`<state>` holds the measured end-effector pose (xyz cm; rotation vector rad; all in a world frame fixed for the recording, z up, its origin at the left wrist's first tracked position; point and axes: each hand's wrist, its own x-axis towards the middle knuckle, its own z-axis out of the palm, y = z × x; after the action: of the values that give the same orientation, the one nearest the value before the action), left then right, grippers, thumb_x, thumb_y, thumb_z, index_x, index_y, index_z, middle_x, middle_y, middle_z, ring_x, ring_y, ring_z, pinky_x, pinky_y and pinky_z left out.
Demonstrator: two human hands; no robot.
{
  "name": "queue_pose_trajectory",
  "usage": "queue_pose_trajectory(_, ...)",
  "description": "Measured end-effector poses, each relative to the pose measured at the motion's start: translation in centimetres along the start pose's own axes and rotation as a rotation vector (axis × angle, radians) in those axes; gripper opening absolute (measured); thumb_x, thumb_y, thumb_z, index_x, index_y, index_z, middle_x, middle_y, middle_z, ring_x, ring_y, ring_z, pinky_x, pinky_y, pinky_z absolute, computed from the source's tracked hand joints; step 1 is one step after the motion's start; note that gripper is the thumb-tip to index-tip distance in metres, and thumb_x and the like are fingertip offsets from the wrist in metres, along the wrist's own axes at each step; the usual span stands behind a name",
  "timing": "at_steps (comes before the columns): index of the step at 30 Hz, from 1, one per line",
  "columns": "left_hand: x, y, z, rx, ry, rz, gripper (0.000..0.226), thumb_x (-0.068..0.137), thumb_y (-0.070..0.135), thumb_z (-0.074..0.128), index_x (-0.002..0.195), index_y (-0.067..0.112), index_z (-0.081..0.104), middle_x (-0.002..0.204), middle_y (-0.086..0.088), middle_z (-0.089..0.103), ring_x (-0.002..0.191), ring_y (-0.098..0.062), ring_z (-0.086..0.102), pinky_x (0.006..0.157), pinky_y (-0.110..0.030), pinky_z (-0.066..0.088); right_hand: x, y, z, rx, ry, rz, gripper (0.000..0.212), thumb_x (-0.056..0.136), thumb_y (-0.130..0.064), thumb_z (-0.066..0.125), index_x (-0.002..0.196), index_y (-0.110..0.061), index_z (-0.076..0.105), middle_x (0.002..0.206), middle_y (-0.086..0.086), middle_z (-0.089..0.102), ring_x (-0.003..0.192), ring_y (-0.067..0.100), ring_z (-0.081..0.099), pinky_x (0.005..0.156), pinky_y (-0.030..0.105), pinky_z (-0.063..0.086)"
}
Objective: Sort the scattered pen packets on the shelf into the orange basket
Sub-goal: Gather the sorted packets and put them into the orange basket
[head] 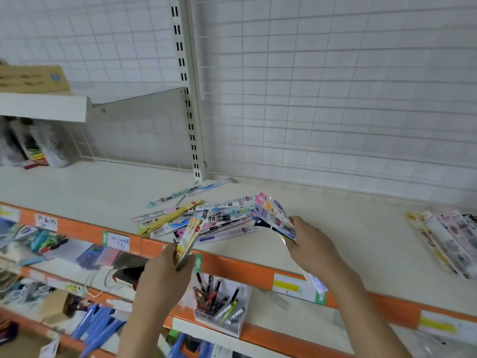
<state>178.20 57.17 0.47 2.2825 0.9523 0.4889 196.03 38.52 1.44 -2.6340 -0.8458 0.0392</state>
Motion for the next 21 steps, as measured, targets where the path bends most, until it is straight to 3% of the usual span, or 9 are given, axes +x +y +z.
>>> queue_pose_trajectory(3, 1.5, -1.2, -1.0, 0.015, 0.042, -0.035, 0.036, 0.091, 0.026, 0.056, 0.063, 0.015, 0.036, 0.052, -0.002, 0.043, 0.047, -0.018, 0.041, 0.044, -0.028, 0.027, 1.1, -1.7, 0.8, 0.059, 0.004, 0.006, 0.008, 0.093, -0.025, 0.046, 0.089, -0.018, 0.045, 0.09, 0.006, 0.053, 0.085, 0.028, 0.051, 0.065, 0.032, 0.036)
queue_pose_trajectory(5, 3.2, -2.3, -1.8, 0.006, 0.05, -0.043, 0.035, 0.09, 0.026, 0.056, 0.063, 0.015, 0.038, 0.053, -0.004, 0.046, 0.049, -0.022, 0.047, 0.045, -0.029, 0.03, 2.0, -3.1, 1.3, 0.096, 0.0, 0.012, 0.025, 0.093, -0.03, 0.048, 0.074, -0.021, 0.035, 0.078, 0.0, 0.046, 0.08, 0.025, 0.049, 0.061, 0.033, 0.035)
queue_pose_trajectory(9, 7.0, -4.2, -3.5, 0.036, 0.086, -0.034, 0.035, 0.09, 0.025, 0.056, 0.061, 0.017, 0.039, 0.052, -0.002, 0.047, 0.049, -0.017, 0.044, 0.044, -0.027, 0.029, 4.1, -6.3, 2.0, 0.167, -0.008, 0.017, 0.033, 0.085, -0.044, 0.061, 0.089, -0.018, 0.041, 0.081, -0.003, 0.048, 0.079, 0.023, 0.049, 0.062, 0.034, 0.035)
queue_pose_trajectory(14, 12.3, -6.0, -4.0, 0.068, 0.081, 0.009, 0.04, 0.091, 0.022, 0.053, 0.057, 0.015, 0.033, 0.053, -0.003, 0.042, 0.051, -0.02, 0.039, 0.046, -0.028, 0.025, 7.0, -8.8, 3.3, 0.147, 0.092, 0.035, 0.021, 0.089, -0.025, 0.054, 0.085, -0.016, 0.036, 0.072, -0.005, 0.042, 0.075, 0.024, 0.046, 0.054, 0.028, 0.031)
queue_pose_trajectory(17, 14.9, -6.9, -3.2, 0.131, 0.021, 0.041, 0.038, 0.091, 0.023, 0.051, 0.059, 0.016, 0.033, 0.058, -0.003, 0.042, 0.059, -0.025, 0.042, 0.052, -0.029, 0.03, 8.0, -9.5, 4.2, 0.185, 0.172, 0.031, 0.03, 0.09, -0.019, 0.052, 0.071, -0.023, 0.029, 0.068, -0.007, 0.037, 0.071, 0.024, 0.042, 0.052, 0.022, 0.028)
queue_pose_trajectory(19, 16.3, -7.2, -2.5, 0.159, -0.033, 0.071, 0.036, 0.089, 0.025, 0.053, 0.059, 0.016, 0.034, 0.063, -0.004, 0.043, 0.061, -0.025, 0.044, 0.055, -0.028, 0.033, 8.3, -9.7, 4.8, 0.221, 0.224, 0.054, 0.035, 0.089, -0.015, 0.053, 0.068, -0.026, 0.027, 0.065, -0.007, 0.036, 0.072, 0.024, 0.04, 0.054, 0.028, 0.03)
queue_pose_trajectory(21, 17.2, -7.2, -2.0, 0.188, -0.089, 0.094, 0.034, 0.086, 0.029, 0.057, 0.062, 0.018, 0.036, 0.071, -0.004, 0.045, 0.066, -0.025, 0.047, 0.059, -0.027, 0.034, 8.4, -9.9, 5.1, 0.234, 0.261, 0.075, 0.023, 0.088, -0.015, 0.054, 0.075, -0.02, 0.036, 0.063, -0.007, 0.037, 0.079, 0.025, 0.04, 0.06, 0.032, 0.034)
